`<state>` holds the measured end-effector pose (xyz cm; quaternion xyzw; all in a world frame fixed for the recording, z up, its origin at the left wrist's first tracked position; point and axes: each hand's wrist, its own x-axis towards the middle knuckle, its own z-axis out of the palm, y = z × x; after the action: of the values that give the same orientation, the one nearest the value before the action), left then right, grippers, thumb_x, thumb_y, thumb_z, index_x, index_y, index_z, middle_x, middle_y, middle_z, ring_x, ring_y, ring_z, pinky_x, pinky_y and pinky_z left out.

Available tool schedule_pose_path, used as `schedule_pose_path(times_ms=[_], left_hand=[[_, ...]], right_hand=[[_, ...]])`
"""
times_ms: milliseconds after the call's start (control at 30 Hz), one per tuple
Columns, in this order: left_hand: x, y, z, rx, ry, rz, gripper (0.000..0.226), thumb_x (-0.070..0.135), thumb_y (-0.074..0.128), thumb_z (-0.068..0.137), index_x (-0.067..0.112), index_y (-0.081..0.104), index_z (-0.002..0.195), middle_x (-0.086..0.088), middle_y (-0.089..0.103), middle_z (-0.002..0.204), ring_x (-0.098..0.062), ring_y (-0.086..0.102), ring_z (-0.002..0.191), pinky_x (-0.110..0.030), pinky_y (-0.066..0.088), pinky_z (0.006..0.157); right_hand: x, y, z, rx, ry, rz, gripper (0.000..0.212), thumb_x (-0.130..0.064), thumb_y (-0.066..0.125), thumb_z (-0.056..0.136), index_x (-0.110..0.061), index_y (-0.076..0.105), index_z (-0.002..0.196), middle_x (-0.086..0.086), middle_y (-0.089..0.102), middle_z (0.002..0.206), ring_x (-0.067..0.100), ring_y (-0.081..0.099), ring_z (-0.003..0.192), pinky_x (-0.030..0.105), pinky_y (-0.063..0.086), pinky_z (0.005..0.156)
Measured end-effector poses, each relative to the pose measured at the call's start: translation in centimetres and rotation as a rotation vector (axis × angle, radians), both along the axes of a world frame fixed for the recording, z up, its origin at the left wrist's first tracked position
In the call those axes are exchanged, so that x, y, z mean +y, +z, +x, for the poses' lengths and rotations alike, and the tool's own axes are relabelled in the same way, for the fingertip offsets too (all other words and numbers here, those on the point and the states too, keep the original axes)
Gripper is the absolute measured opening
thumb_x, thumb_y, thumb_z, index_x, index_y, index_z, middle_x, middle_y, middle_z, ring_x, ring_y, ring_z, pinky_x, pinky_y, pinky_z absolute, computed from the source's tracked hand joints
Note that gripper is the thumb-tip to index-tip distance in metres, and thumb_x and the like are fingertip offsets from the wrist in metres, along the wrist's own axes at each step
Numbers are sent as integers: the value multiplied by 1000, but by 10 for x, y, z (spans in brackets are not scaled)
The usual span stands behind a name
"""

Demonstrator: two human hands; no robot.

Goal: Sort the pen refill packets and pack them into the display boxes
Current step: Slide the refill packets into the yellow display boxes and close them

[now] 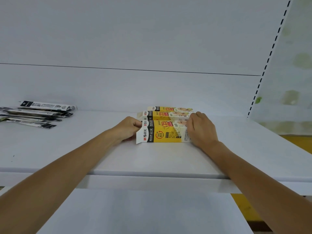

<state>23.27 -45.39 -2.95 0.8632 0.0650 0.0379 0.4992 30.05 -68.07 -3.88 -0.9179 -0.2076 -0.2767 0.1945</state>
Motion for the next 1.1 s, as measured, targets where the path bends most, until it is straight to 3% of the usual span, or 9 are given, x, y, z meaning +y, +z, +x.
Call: schedule_pose_path(times_ms=[167, 367, 467, 533, 633, 800, 900, 1000, 1100], left_hand=[[-5, 8, 3, 90, -36, 15, 37, -11, 44, 89, 10, 67, 67, 3, 55, 39, -5, 35, 27, -9, 21, 31], [5, 20, -11, 197, -250, -25, 33, -4, 38, 94, 10, 67, 86, 1, 65, 64, -6, 51, 46, -15, 36, 39], [15, 24, -22, 148, -341, -124, 16, 10, 52, 89, 6, 66, 91, 2, 69, 77, -8, 57, 63, -16, 43, 56], [23, 21, -27, 66, -274, -190, 22, 21, 66, 75, 6, 69, 92, -2, 70, 87, -11, 59, 79, -22, 44, 74], [26, 15, -34, -117, -111, -31, 8, 19, 65, 85, 17, 73, 84, 5, 72, 80, -7, 62, 82, -21, 44, 82], [9, 14, -43, -109, -93, 16, 19, 14, 59, 90, 18, 69, 75, 16, 65, 54, 8, 58, 55, -3, 40, 55], [10, 13, -38, -205, 37, 226, 5, 26, 72, 80, 26, 68, 76, 11, 70, 81, 0, 62, 73, -13, 46, 67], [12, 15, -32, -392, 147, 647, 36, 44, 73, 70, 29, 59, 100, 7, 56, 107, -10, 50, 101, -31, 39, 89], [5, 12, -25, -404, -6, 674, 57, 49, 68, 69, 32, 50, 121, 9, 49, 121, -11, 43, 113, -34, 36, 97]], right_hand=[[1, 0, -2, 0, 22, 23, 27, -24, 20, 88, -10, 39, 76, 3, 40, 80, 18, 34, 78, 29, 28, 64], [-3, 0, -5, 2, -2, -24, 19, -16, 32, 95, -10, 41, 79, 2, 41, 82, 18, 36, 79, 30, 31, 58], [-4, 1, -5, -19, -25, -67, 17, -14, 32, 94, -11, 42, 80, 2, 43, 82, 18, 38, 79, 28, 28, 52], [-4, 2, -4, -19, -30, -93, 16, -14, 32, 93, -11, 41, 80, 1, 41, 82, 17, 36, 78, 26, 23, 48], [-3, 2, -3, -49, -42, -116, 14, -11, 33, 92, -11, 40, 79, 2, 42, 82, 18, 36, 78, 26, 24, 49], [-4, 4, -9, -81, -22, -180, 16, -7, 35, 93, -7, 47, 83, 8, 50, 86, 23, 43, 81, 33, 42, 59], [-6, 12, -1, 63, 61, -106, 21, -21, 37, 94, -8, 49, 84, 1, 47, 84, 21, 45, 84, 33, 38, 69], [-7, 28, 12, 212, 159, -62, 21, -32, 54, 88, -15, 56, 100, -4, 50, 101, 16, 46, 99, 36, 40, 89], [0, 49, 20, 256, 223, -84, 45, -31, 65, 82, -19, 52, 123, -2, 49, 129, 16, 43, 118, 32, 36, 98]])
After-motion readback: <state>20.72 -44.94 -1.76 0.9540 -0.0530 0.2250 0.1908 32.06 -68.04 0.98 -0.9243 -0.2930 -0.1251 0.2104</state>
